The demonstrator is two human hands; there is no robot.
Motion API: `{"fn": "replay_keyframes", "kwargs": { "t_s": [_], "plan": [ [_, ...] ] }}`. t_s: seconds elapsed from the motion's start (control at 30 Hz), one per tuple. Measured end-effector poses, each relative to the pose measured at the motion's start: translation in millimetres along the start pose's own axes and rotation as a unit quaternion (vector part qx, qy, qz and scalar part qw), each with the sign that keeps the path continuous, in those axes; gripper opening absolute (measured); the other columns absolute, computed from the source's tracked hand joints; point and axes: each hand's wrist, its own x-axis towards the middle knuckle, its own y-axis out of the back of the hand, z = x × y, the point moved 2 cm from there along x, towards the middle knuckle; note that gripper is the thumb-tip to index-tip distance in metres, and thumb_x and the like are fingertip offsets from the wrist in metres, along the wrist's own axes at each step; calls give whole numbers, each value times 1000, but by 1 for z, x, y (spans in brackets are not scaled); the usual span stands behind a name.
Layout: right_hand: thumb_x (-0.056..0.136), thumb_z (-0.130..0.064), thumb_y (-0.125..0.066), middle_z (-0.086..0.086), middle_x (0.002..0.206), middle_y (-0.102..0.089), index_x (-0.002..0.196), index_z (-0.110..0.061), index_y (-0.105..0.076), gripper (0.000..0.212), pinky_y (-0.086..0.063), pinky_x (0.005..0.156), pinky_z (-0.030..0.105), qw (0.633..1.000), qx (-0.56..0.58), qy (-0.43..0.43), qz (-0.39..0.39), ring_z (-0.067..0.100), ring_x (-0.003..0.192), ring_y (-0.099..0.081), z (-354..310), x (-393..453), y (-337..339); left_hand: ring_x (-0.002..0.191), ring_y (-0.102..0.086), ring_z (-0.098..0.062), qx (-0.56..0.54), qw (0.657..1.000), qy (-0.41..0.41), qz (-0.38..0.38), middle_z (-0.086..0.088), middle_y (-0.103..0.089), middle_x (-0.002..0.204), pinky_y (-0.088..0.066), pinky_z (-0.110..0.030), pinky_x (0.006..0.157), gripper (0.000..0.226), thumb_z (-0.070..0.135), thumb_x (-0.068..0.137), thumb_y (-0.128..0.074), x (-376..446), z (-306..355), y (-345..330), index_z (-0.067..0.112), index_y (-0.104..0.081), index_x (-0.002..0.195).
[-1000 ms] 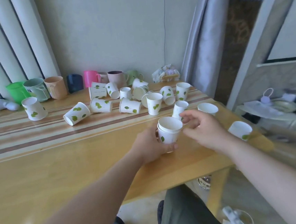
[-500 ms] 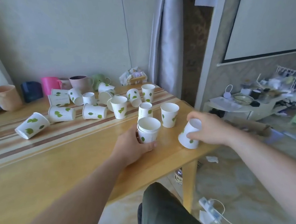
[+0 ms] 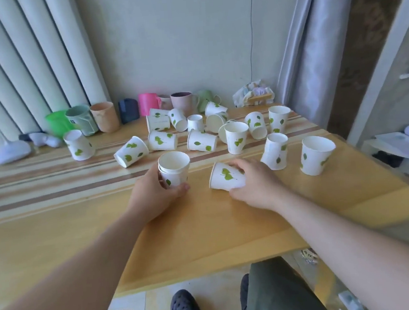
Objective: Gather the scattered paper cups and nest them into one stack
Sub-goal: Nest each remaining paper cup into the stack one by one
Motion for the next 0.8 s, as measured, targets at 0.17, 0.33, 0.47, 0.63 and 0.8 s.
{"fn": "replay_keyframes", "kwargs": {
  "t_s": [0.17, 0.33, 0.47, 0.63, 0.8],
  "plan": [
    [72, -47, -66, -6, 132, -57, 132, -32, -55, 63, -55, 97, 47, 992, -92, -67, -53, 27, 124, -55, -9, 11, -10, 100, -65, -8, -6, 999, -14, 28, 24, -68, 104, -48, -31, 80, 74, 60, 77, -87, -5, -4, -4, 42, -54, 140],
    [95, -35, -79, -12, 114, -73, 124, -31, -67, 32, -48, 80, 27, 939, 339, -62, -5, 9, 107, -68, -43, 26, -6, 100, -65, -4, -4, 999, -27, 34, 25, -69, 105, -49, -28, 79, 78, 61, 75, -89, -4, -7, -3, 44, -53, 142],
    [93, -16, -84, -13, 109, -77, 114, -29, -69, 29, -55, 82, 18, 899, 438, 23, 2, -6, 90, -72, -90, 40, -20, 99, -66, 0, -3, 999, -42, 34, 27, -70, 104, -48, -24, 77, 75, 60, 75, -89, -4, -7, -2, 48, -52, 140],
    [84, -13, -92, -7, 114, -75, 116, -27, -68, 42, -55, 85, 26, 916, 397, 54, 6, 6, 104, -70, -120, 45, -41, 97, -68, -2, 3, 998, -46, 37, 23, -73, 101, -57, -32, 83, 66, 61, 75, -88, -5, -10, -2, 45, -56, 131],
    [77, -25, -95, -7, 117, -68, 111, -37, -64, 48, -58, 69, 31, 926, 376, 32, -22, 21, 112, -71, -110, 41, -58, 96, -68, -11, 19, 998, -56, 37, 20, -73, 103, -55, -37, 82, 66, 61, 77, -85, -4, -11, -2, 41, -56, 133]
  ]
}}
